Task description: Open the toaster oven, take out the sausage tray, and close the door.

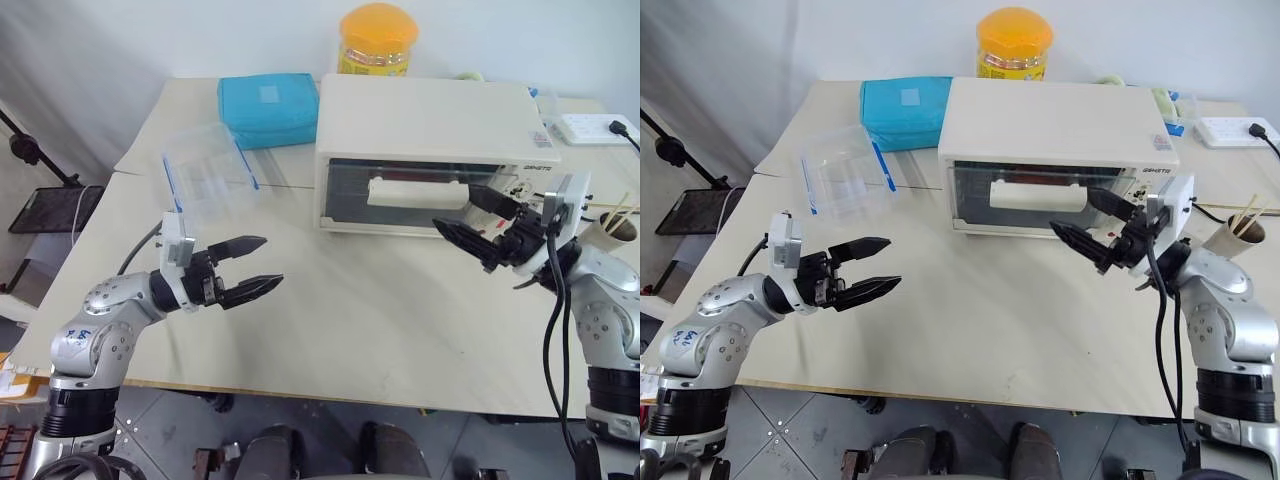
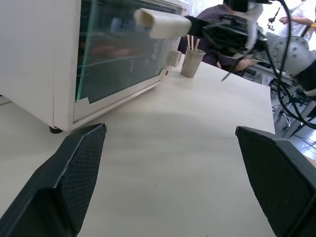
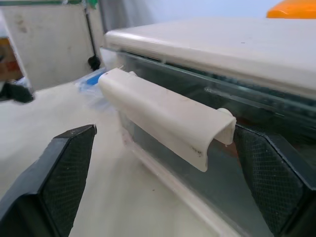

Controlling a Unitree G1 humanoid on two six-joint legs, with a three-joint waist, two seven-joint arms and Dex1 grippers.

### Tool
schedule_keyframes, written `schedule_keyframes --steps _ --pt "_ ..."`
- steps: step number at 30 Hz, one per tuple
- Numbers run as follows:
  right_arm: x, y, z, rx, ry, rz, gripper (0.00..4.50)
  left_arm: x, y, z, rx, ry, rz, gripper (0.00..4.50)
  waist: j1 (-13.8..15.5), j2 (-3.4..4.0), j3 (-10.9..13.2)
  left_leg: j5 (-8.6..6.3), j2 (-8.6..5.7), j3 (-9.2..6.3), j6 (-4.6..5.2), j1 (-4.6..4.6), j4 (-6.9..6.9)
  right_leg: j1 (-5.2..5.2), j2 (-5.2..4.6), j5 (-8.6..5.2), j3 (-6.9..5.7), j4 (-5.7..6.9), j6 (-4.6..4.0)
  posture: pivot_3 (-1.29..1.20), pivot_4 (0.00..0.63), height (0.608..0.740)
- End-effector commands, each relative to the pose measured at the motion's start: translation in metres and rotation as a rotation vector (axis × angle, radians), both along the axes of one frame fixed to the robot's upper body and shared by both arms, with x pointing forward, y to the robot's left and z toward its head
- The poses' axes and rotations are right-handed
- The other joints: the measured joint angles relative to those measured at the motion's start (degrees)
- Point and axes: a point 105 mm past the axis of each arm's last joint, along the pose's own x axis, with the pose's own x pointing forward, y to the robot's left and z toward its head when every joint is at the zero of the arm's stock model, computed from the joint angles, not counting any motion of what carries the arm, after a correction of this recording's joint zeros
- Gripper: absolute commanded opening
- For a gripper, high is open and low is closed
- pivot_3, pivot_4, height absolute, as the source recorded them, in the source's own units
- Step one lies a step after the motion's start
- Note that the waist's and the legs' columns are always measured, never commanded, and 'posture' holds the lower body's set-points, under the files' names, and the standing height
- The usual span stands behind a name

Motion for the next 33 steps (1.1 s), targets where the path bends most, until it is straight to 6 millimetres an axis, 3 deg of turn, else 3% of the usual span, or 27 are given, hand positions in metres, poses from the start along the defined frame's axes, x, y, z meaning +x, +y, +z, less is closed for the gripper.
schedule_keyframes --steps 1,3,9,16,21,25,31,33 --pt "-0.026 0.020 -0.014 -0.145 -0.013 0.142 4.50 0.005 -0.003 0.021 -0.059 -0.048 -0.005 4.26 -0.4 -0.01 0.0 0.00 0.01 0.04 0.00 0.00 0.00 -0.02 0.00 0.00 0.01 0.00 0.00 0.00 0.150 0.740" --pt "-0.032 0.017 -0.026 -0.197 -0.004 0.144 4.50 0.015 -0.007 0.031 -0.108 -0.072 -0.009 3.91 -0.5 -0.04 0.0 0.02 0.05 0.07 -0.03 0.03 0.00 -0.01 0.02 0.00 0.01 0.01 0.00 0.00 0.150 0.740" --pt "-0.036 0.013 -0.044 -0.260 -0.011 0.132 4.50 0.049 -0.030 0.049 -0.161 -0.152 -0.006 2.16 0.0 -0.07 0.0 0.04 0.04 0.17 -0.07 0.08 0.01 -0.05 0.04 0.01 0.09 0.07 0.02 0.00 0.150 0.740" --pt "-0.035 0.010 -0.047 -0.274 -0.041 0.105 4.50 0.072 -0.072 0.041 -0.125 -0.185 -0.051 0.02 0.1 -0.08 0.0 0.03 -0.02 0.24 -0.04 0.02 -0.02 -0.11 0.07 0.03 0.06 0.01 0.05 0.00 0.150 0.740" --pt "-0.034 0.005 -0.048 -0.280 -0.063 0.069 4.50 0.082 -0.094 0.026 -0.076 -0.184 -0.058 0.02 0.5 -0.13 0.1 0.03 -0.02 0.27 -0.04 0.00 0.03 -0.12 0.10 0.03 0.06 0.01 0.05 0.00 0.150 0.740" --pt "-0.033 -0.001 -0.050 -0.285 -0.107 0.008 4.50 0.079 -0.105 0.019 -0.060 -0.176 -0.109 0.02 0.6 -0.13 0.1 0.03 0.01 0.28 -0.04 0.01 0.04 -0.11 0.09 0.03 0.07 0.01 0.05 0.00 0.150 0.740" --pt "-0.050 -0.030 -0.068 -0.403 -0.175 -0.134 4.50 0.077 -0.105 0.000 0.029 -0.149 -0.135 0.02 1.5 -0.13 0.1 0.05 -0.04 0.21 -0.01 0.00 0.06 -0.04 0.04 0.05 0.05 -0.01 0.09 0.00 0.150 0.740" --pt "-0.061 -0.048 -0.071 -0.346 -0.148 -0.247 4.50 0.076 -0.104 -0.002 0.023 -0.130 -0.135 0.02 2.5 -0.14 0.1 0.05 -0.11 0.17 0.03 -0.02 0.06 -0.02 -0.01 0.06 0.05 -0.03 0.12 0.00 0.150 0.740"
